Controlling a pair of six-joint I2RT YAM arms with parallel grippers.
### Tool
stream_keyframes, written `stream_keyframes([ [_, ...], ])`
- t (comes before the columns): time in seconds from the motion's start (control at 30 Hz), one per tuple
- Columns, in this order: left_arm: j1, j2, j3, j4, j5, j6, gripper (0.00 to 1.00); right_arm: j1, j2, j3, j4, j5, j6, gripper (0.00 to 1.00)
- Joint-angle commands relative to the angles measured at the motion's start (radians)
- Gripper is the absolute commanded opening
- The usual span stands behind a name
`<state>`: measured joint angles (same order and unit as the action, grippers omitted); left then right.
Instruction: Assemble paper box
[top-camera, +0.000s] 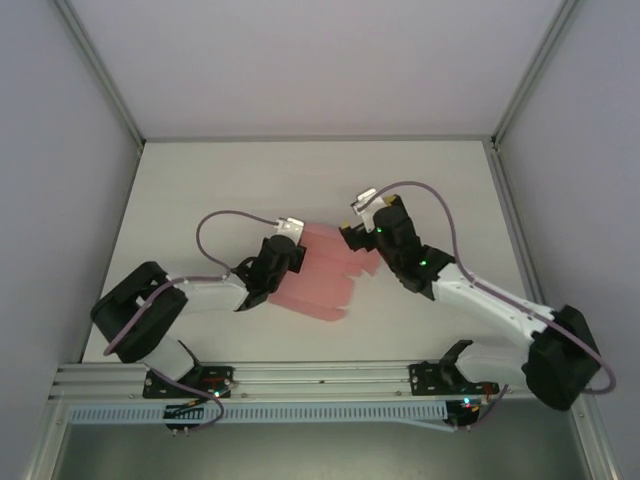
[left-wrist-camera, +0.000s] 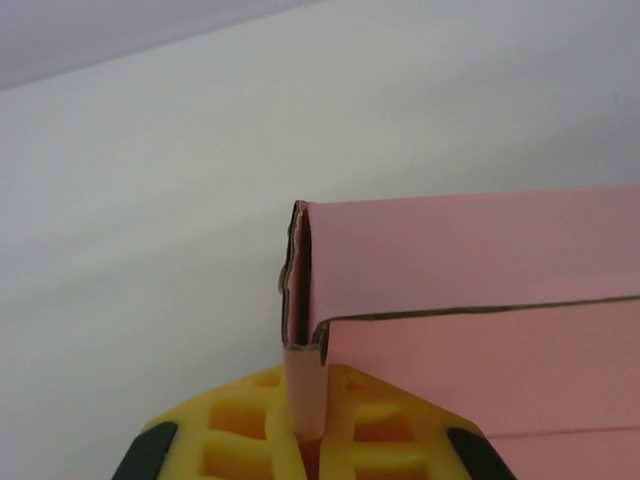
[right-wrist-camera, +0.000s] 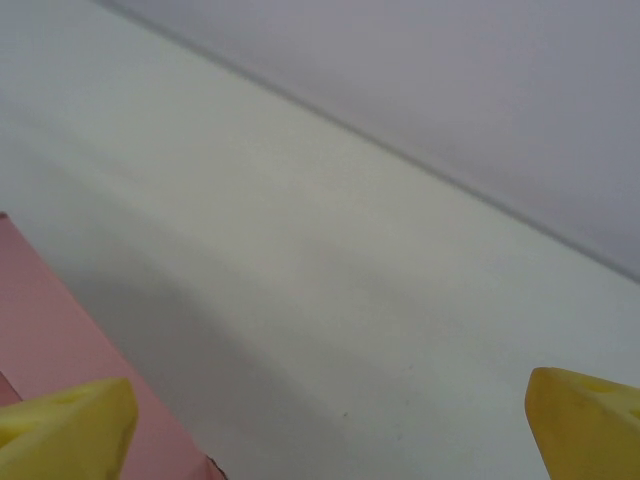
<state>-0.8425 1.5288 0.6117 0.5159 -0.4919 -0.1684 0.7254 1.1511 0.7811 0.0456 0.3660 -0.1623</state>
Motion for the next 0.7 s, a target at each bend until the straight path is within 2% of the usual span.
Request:
stream_keyframes([
  [0.0,0.02,-0.092,0.044,-0.085,-0.081,-0.04,0.0,-0.022,-0.085,0.035,-0.08,0.057,0.057,1.0],
  [0.2,0.033,-0.172,0.072,-0.165,-0.088,-0.071,0.0,-0.073,-0.13,0.042,-0.248,-0.021,0.116,1.0],
  [0.37,0.033,-0.237,0.053,-0.163,-0.045,-0.061,0.0,-0.135,-0.1,0.037,-0.241,-0.095,0.113,1.0],
  [0.67,0.034,-0.273,0.021,-0.15,0.001,-0.037,0.0,-0.154,-0.023,0.062,-0.172,-0.24,0.098,1.0],
])
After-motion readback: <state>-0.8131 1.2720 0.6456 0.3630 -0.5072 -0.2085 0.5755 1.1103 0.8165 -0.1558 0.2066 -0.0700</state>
